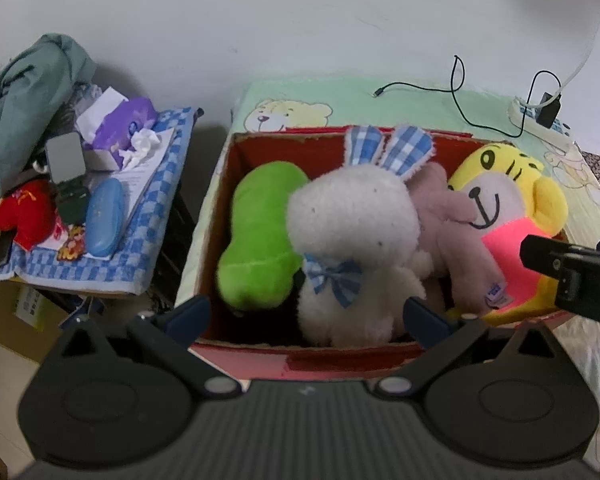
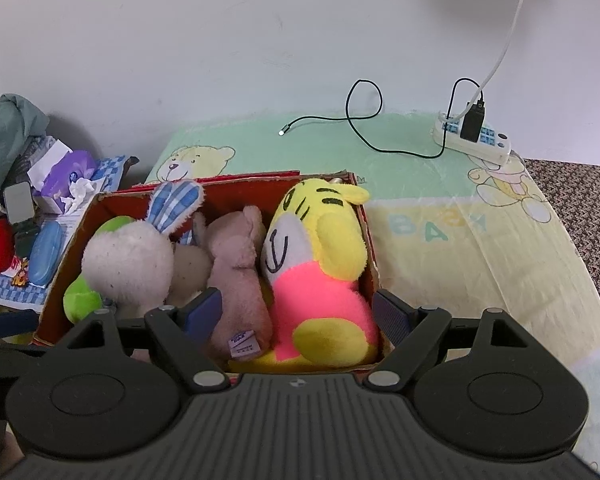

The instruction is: Organize objects

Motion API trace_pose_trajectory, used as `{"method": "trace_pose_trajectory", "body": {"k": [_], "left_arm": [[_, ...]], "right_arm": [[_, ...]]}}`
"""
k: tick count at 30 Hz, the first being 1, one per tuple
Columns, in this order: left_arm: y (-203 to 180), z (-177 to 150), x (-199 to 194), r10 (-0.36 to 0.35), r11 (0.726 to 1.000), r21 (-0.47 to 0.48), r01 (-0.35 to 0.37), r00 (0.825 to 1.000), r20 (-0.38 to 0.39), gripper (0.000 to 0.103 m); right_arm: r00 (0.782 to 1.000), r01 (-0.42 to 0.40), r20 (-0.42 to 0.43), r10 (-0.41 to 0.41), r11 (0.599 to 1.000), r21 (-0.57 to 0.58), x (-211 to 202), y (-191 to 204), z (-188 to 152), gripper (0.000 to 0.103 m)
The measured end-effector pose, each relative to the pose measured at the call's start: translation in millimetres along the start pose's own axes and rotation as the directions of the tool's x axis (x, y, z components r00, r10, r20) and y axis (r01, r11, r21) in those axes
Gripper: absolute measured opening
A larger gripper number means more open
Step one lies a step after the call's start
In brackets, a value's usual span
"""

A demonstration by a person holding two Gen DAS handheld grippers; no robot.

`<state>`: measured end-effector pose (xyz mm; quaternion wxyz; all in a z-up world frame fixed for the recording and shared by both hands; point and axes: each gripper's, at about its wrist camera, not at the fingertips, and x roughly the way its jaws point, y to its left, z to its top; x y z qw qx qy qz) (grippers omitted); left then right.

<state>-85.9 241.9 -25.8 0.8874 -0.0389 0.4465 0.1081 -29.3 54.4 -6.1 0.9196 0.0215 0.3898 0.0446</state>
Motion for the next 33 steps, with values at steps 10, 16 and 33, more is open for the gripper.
{"method": "trace_pose_trajectory", "body": {"k": [10, 16, 33], "left_arm": [[-2, 10, -3, 0.01, 1.0, 0.014, -0.01, 1.0, 0.023, 0.103], [-2, 13, -5, 0.006, 1.0, 0.015, -0.006, 0.999, 0.031, 0.103], [-2, 5, -2, 0.017, 1.0, 0.01, -0.018, 1.0, 0.015, 0.103]], "right_arm": [[1.0, -0.015, 0.007, 0.014, 1.0, 0.015, -1, -3, 1, 0.085], [1.0, -0.018, 0.013, 0.018, 1.0, 0.016, -4, -4, 4, 0.085], [1.0, -0.019, 0.008, 0.019, 1.0, 0.018, -4, -6, 0, 0.084]]}}
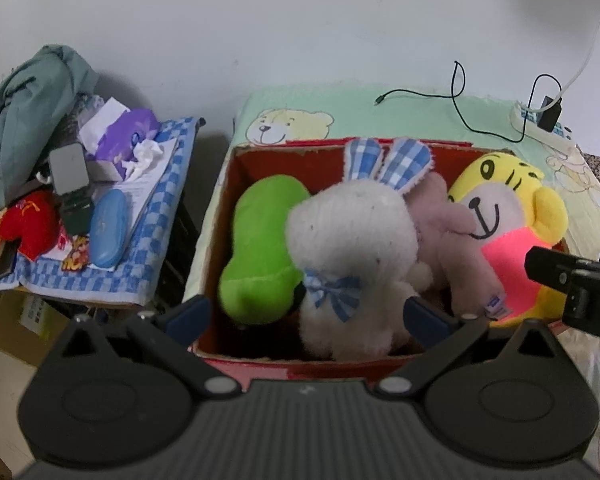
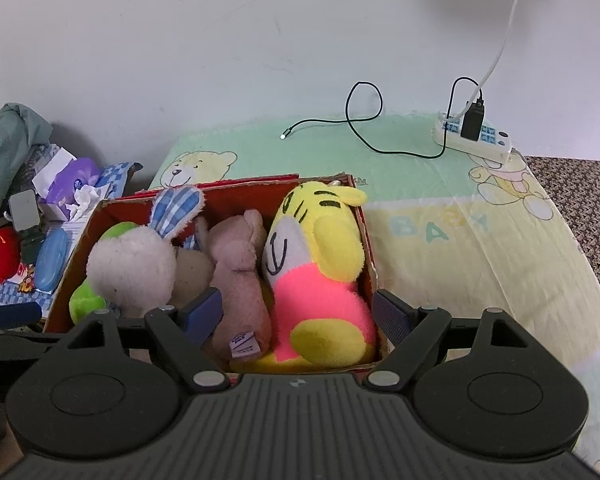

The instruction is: Organize objects

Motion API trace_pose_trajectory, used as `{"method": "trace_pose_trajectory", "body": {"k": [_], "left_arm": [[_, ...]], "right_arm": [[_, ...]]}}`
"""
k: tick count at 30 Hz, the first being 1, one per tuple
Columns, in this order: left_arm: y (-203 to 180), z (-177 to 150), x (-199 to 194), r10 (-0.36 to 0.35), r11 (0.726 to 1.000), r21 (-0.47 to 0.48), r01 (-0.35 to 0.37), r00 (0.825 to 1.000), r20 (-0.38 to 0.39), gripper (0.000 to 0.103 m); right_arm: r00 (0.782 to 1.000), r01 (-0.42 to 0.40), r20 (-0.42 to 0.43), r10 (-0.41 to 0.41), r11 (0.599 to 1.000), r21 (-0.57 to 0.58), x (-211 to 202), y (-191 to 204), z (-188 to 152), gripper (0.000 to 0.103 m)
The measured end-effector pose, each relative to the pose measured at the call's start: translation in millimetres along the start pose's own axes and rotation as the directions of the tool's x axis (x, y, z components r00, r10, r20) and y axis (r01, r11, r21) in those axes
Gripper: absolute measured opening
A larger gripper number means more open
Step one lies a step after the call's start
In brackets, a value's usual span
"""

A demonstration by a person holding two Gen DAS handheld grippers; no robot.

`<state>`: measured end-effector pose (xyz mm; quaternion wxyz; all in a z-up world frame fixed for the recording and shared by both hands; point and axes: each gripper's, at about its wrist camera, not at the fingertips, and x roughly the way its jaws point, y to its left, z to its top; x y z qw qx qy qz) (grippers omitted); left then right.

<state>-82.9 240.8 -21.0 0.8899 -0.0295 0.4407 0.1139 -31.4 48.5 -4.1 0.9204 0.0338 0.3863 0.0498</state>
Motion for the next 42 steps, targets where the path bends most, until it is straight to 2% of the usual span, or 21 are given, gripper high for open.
{"method": "trace_pose_trajectory", "body": {"k": [42], "left_arm": [[4.0, 0.8, 3.3, -0.002, 1.0, -0.011, 0.002, 1.0, 0.001, 0.103]], "right_arm": [[1.0, -0.006, -0.003, 0.006, 1.0, -0.02, 6.8, 8.2, 2.2, 0.084]]}}
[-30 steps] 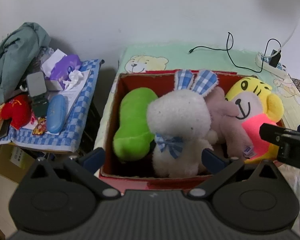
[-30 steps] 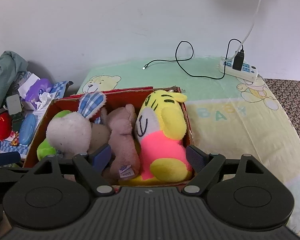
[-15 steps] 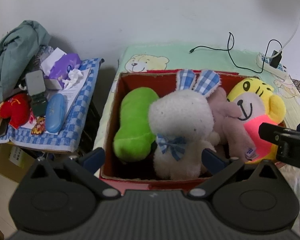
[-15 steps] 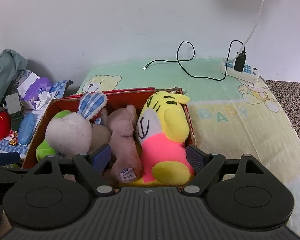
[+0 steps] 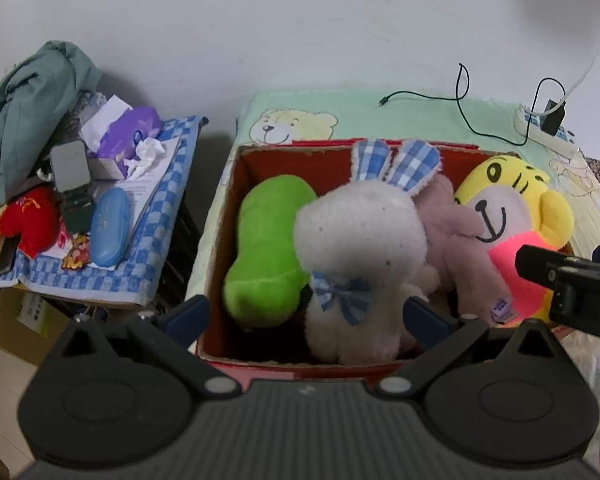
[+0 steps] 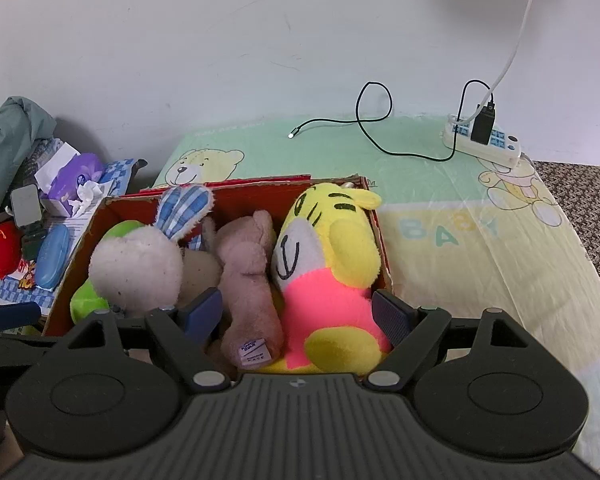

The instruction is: Organize objects

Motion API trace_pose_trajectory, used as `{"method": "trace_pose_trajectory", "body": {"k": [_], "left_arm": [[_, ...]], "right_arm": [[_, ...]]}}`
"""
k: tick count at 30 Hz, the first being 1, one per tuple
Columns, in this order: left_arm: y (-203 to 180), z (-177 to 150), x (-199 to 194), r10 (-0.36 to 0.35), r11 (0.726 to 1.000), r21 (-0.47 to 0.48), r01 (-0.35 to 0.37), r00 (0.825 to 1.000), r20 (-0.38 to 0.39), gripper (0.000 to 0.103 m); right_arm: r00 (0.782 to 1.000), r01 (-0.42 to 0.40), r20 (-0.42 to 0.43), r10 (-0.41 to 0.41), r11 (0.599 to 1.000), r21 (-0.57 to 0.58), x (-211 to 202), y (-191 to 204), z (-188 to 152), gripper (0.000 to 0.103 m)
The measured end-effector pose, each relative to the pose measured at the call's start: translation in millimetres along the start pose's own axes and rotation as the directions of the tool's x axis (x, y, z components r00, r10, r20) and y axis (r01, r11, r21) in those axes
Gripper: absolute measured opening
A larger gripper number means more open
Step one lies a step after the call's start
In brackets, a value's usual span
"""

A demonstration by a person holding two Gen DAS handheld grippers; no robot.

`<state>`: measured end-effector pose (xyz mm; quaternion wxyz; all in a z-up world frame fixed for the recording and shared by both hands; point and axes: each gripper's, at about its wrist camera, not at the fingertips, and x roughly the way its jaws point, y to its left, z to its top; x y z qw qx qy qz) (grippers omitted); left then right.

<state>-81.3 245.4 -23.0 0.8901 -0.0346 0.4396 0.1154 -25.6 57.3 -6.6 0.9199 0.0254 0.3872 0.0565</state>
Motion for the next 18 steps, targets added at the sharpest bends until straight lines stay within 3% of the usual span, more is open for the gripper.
{"method": "trace_pose_trajectory", "body": {"k": [18], "left_arm": [[-10, 1, -2, -0.035, 0.999, 0.018, 0.036, 0.995, -0.091, 0.103]], "right_arm": [[0.999, -0.025, -0.03, 0.026, 0.999, 0.04, -5, -15, 1, 0.084]]}}
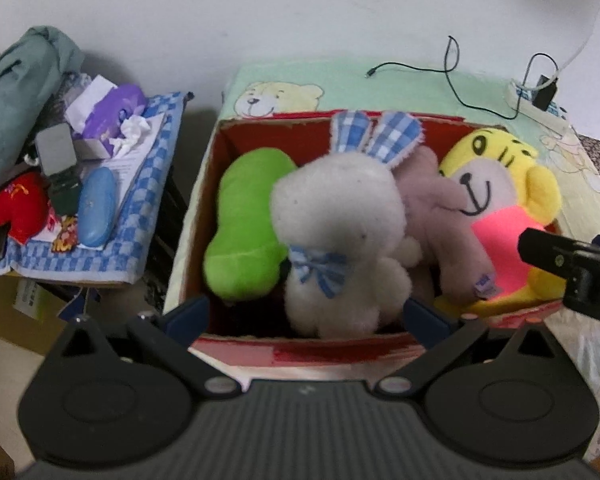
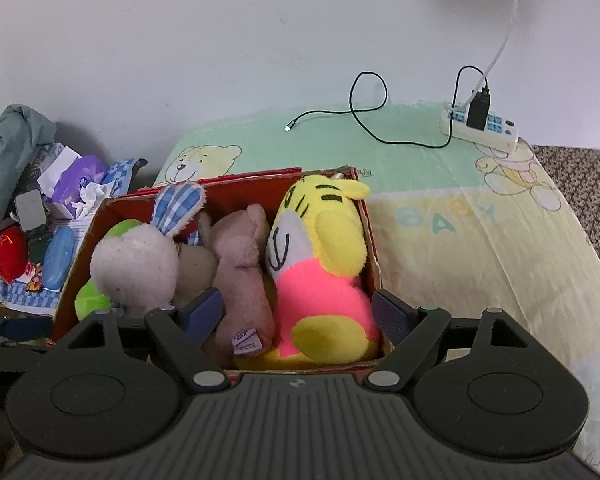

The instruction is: Organize objects

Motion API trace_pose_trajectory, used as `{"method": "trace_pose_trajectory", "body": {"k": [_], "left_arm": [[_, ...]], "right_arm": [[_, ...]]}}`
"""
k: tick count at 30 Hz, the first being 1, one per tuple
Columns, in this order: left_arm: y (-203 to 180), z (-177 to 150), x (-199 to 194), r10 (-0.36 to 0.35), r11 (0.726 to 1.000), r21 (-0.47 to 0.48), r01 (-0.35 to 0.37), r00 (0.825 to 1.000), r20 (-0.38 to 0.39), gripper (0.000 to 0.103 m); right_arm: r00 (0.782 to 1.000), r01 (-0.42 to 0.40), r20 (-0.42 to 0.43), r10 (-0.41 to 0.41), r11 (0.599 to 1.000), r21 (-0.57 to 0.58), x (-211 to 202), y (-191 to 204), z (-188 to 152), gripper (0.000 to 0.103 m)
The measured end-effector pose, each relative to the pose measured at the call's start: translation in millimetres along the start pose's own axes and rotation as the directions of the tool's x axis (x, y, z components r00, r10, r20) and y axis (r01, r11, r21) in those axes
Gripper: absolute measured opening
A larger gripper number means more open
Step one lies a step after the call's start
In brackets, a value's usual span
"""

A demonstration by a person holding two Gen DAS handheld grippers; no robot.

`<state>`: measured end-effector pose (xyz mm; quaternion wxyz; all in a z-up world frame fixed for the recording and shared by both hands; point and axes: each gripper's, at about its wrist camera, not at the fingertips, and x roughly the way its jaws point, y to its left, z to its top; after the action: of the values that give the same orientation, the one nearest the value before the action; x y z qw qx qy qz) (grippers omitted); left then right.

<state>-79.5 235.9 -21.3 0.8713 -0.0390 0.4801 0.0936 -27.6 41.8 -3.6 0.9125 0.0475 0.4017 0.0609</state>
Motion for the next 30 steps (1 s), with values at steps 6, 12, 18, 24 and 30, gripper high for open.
{"method": "trace_pose_trajectory", "body": {"k": [6, 12, 18, 24, 30], "left_arm": [[-11, -3, -4, -0.014, 1.0, 0.017, 0.014, 1.0, -0.022, 0.103], [-27, -10, -10, -0.041, 0.998, 0.05, 0.042, 0.999, -0.024, 0.103], [-42, -18, -7, -0.054, 0.996, 0.065, 0.059, 0.996, -0.069, 0.103], [-54, -31, -4, -0.055, 0.995, 0.075, 0.062, 0.994, -0.098, 0.103], [-60, -39, -1, -0.037, 0.996, 0.078, 0.046, 0.992, -0.118, 0.103]], "right_arm": [[1.0, 0.001, -0.008, -0.001, 1.0, -0.007, -6, -6, -1, 0.084], [1.0, 0.015, -0.008, -0.015, 1.0, 0.014, -15, -18, -5, 0.084], [0.999, 0.019, -0.033, -0.018, 1.0, 0.023, -22, -30, -14, 0.084], [0.998, 0.033, -0.055, -0.032, 0.999, 0.024, -24, -40, -26, 0.084], [0.996, 0.04, -0.085, -0.039, 0.999, 0.012, -23, -46, -36, 0.084]]}}
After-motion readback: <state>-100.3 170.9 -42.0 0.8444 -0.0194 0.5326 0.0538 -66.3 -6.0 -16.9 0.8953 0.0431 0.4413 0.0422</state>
